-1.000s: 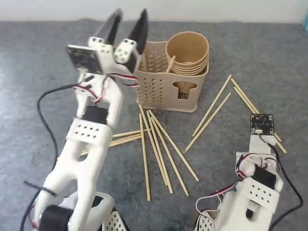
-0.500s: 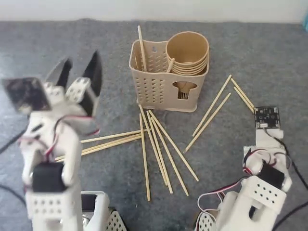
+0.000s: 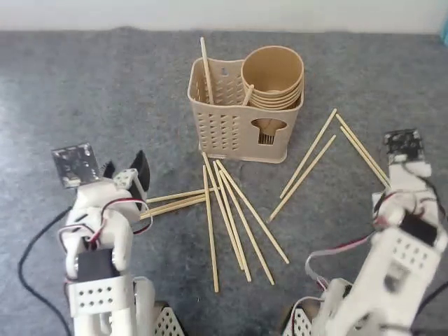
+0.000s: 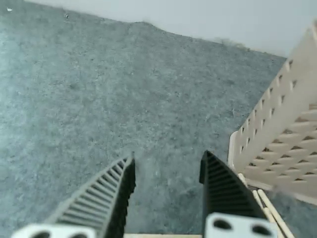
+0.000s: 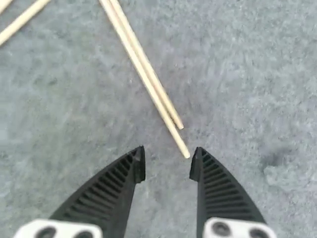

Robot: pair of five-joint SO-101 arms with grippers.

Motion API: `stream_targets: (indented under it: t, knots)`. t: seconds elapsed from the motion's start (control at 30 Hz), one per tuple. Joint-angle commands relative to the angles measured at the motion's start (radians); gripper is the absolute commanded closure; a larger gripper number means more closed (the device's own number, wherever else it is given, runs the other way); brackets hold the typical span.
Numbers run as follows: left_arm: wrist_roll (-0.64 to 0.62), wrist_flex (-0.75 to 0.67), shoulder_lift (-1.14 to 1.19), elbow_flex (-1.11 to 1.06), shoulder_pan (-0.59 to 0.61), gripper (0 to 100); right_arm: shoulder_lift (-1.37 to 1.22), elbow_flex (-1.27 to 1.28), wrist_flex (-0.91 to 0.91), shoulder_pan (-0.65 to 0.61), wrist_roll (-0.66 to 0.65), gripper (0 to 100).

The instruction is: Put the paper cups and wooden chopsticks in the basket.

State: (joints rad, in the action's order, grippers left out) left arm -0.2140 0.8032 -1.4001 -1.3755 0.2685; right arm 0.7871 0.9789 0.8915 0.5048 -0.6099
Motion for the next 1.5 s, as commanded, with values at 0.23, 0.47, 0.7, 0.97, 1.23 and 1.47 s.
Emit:
stream_targets:
  t: [0.23, 0.47, 0.7, 0.97, 1.23, 1.47]
  knots:
    - [-0.003, -0.166, -0.218, -0.232, 0.008, 80, -0.559, -0.181, -0.398, 0.012, -0.054, 83.3]
    - [-0.003, -0.158, -0.305, -0.274, 0.005, 80, -0.814, -0.365, -0.41, -0.004, -0.051, 83.3]
    - [-0.003, -0.135, -0.319, -0.272, 0.005, 80, -1.009, -0.499, -0.407, -0.01, -0.057, 83.3]
    - [-0.002, -0.135, -0.319, -0.272, 0.003, 80, -1.04, -0.502, -0.348, -0.079, -0.091, 83.3]
    - [-0.002, -0.132, -0.319, -0.272, 0.005, 79, -1.049, -0.608, -0.358, -0.188, -0.092, 83.3]
    - [0.043, -0.13, -0.319, -0.272, 0.005, 79, -1.052, -0.667, -0.36, -0.262, -0.092, 83.3]
